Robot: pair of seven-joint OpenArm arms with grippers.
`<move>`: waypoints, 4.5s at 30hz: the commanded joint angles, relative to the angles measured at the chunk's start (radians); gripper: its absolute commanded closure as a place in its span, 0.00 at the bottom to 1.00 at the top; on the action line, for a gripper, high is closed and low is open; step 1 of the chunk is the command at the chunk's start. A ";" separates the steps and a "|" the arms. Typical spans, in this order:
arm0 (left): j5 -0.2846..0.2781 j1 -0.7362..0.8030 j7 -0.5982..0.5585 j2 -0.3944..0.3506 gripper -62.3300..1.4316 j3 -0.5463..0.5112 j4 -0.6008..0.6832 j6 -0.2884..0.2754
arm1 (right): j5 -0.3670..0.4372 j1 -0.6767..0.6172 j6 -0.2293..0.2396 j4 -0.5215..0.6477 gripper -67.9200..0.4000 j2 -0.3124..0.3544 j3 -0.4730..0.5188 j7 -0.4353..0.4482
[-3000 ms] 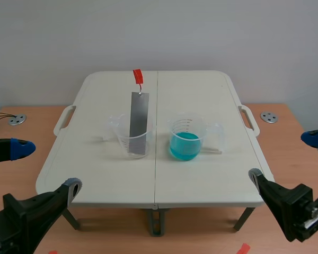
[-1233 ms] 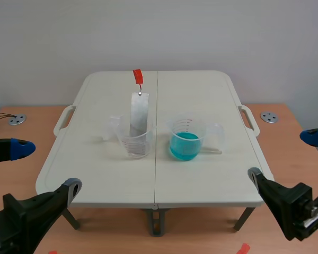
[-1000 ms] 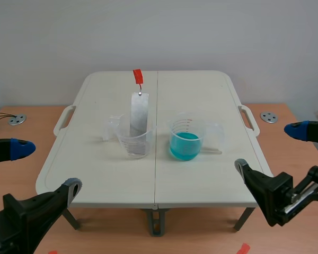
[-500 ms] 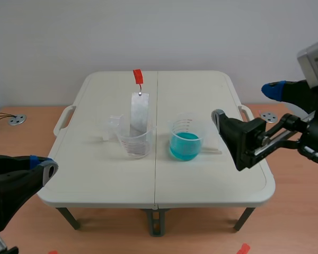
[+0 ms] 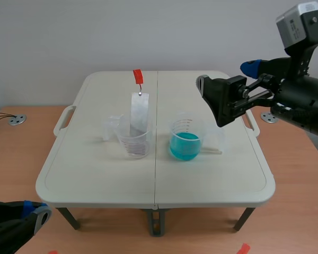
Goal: Hold the metal plate by the orange handle, dip it into the blue solution, take it out and point at it, then put the plate back in the beaker on the left.
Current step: 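Lift the metal plate out of the left beaker, then move the plate over the blue solution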
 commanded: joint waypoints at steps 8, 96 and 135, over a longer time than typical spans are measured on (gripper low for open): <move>0.009 0.000 -0.013 0.004 0.96 -0.003 0.009 -0.002 | 0.007 0.215 0.080 -0.203 0.02 -0.055 -0.071 -0.005; 0.094 0.107 0.082 0.004 0.96 -0.003 -0.128 0.001 | -0.192 0.973 0.127 -1.239 0.88 -0.518 -0.350 -0.010; 0.094 0.107 0.082 0.004 0.96 -0.003 -0.128 0.001 | -0.245 0.932 0.307 -1.189 0.98 -0.510 -0.350 0.103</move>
